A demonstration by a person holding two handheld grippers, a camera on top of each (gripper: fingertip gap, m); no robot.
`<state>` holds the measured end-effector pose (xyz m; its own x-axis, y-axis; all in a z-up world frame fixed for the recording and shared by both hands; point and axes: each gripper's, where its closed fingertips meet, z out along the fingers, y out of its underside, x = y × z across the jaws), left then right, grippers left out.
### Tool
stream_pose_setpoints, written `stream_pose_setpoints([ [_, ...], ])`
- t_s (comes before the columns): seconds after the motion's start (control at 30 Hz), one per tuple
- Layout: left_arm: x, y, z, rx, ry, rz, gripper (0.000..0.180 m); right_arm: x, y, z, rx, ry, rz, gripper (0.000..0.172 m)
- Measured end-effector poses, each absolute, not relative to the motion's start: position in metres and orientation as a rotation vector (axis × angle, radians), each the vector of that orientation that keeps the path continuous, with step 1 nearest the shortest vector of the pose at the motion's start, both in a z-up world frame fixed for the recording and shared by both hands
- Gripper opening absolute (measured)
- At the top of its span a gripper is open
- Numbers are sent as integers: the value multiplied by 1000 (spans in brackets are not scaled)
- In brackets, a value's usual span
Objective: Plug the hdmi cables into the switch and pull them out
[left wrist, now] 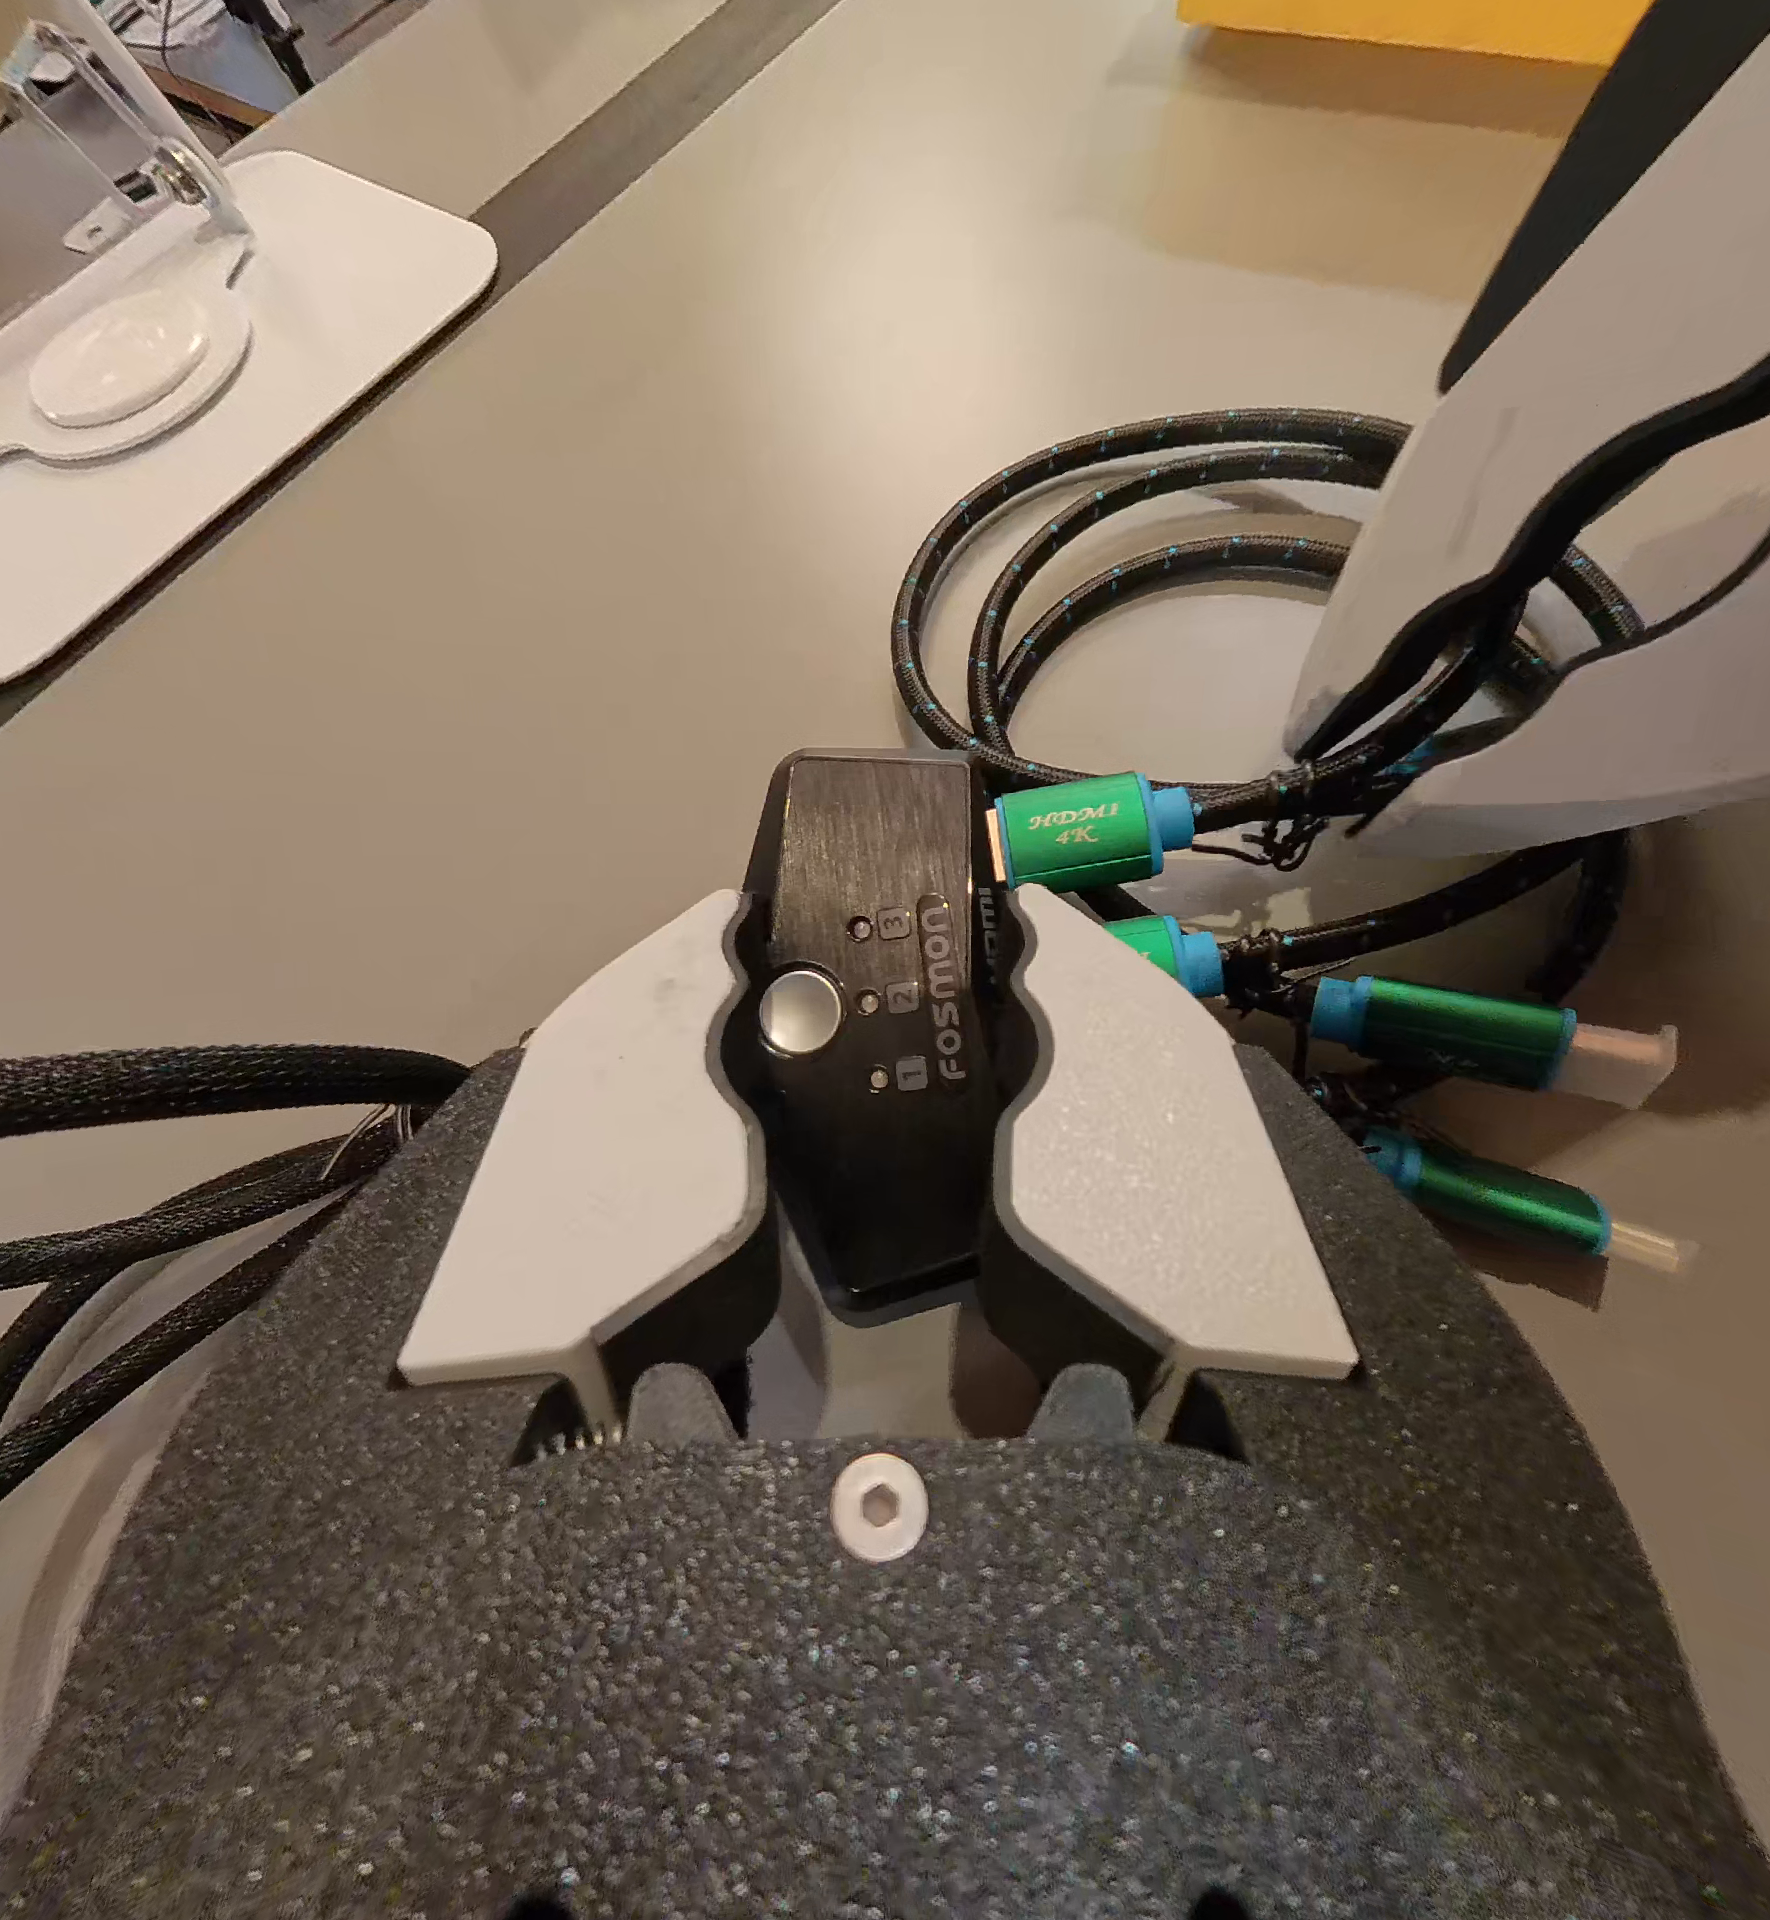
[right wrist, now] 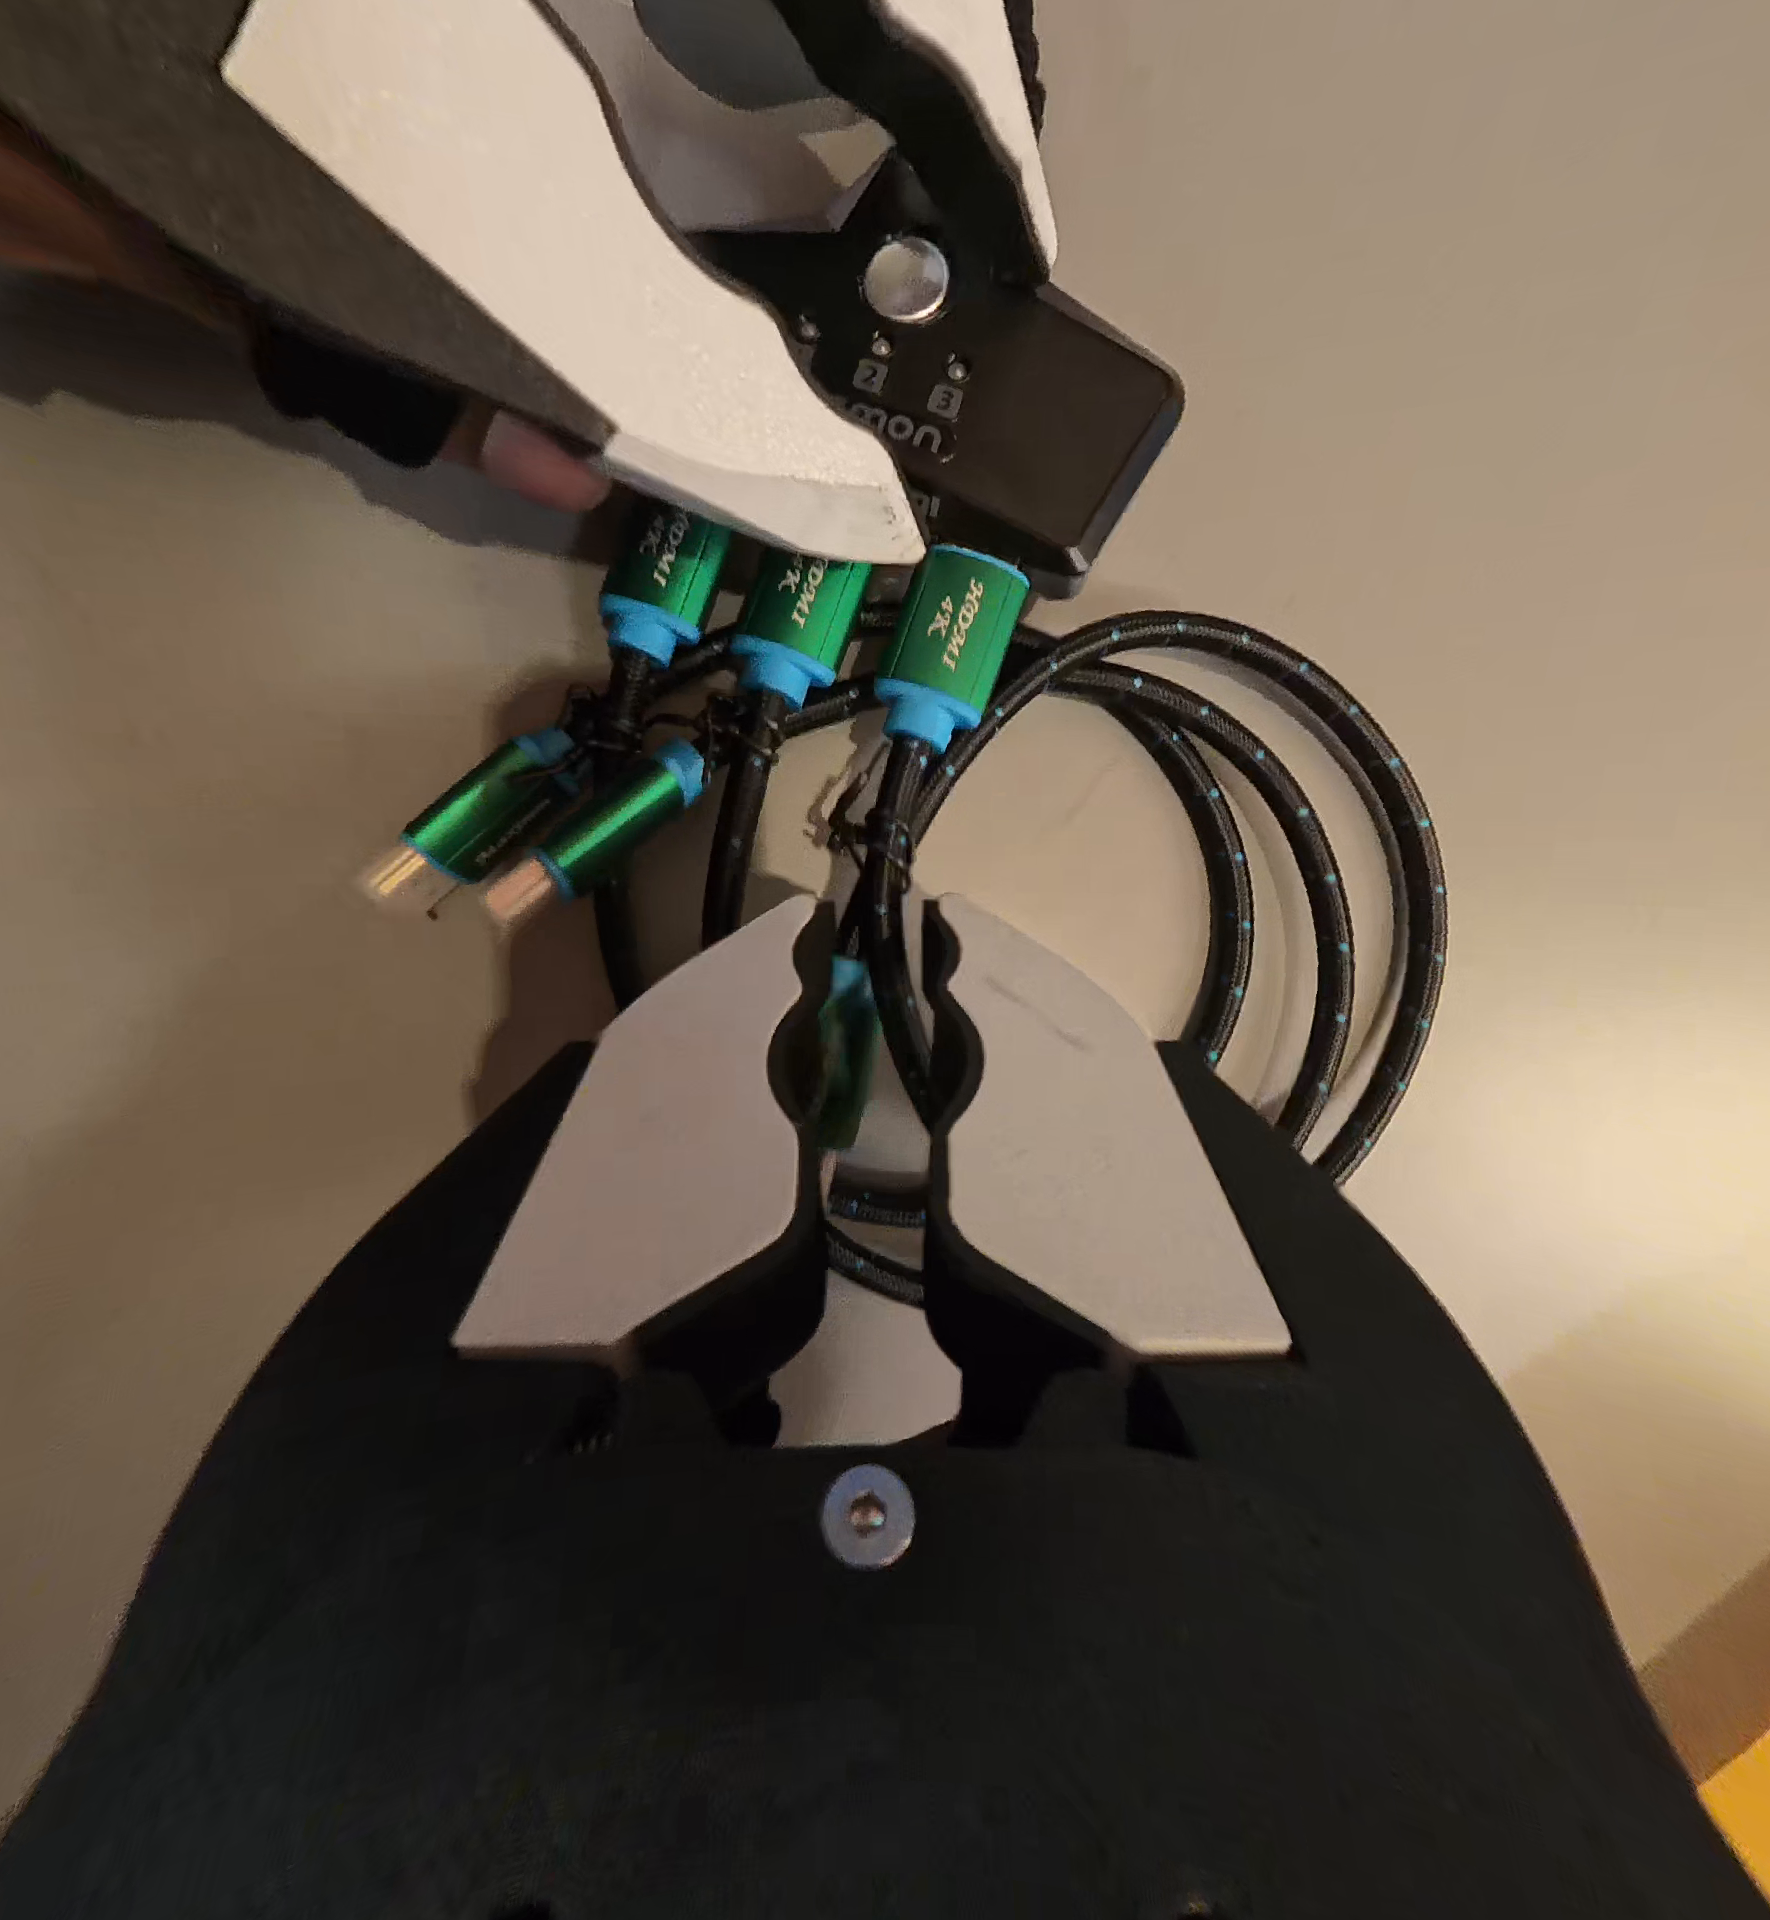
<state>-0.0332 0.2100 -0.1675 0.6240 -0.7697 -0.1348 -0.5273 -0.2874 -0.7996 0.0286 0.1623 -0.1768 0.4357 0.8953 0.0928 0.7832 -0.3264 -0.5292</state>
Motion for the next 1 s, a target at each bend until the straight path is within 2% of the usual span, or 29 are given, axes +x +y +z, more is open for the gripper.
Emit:
stream_pose_setpoints([
  [0.03, -33, 210, -168, -1977, 1018, -362, 45, 31, 161, -175, -2185, -1398, 309, 19],
  [0.27, -34, 211, -170, -2019, 997, -422, 53, 28, 163, -153, -2187, -1285, 447, 29],
  [0.53, -36, 213, -172, -2115, 987, -484, 63, 5, 177, -171, -2330, -1350, 409, 39],
  [0.67, -35, 212, -173, -2186, 1018, -470, 64, 9, 182, -180, -2399, -1403, 396, 38],
  [0.73, -36, 212, -174, -2199, 1045, -446, 64, 8, 178, -186, -2434, -1421, 459, 27],
  [0.9, -36, 212, -177, -2226, 1055, -459, 65, 5, 179, -192, -2436, -1404, 583, 20],
  [1.0, -35, 211, -175, -2204, 1090, -426, 58, 7, 179, -192, -2390, -1433, 509, 17],
])
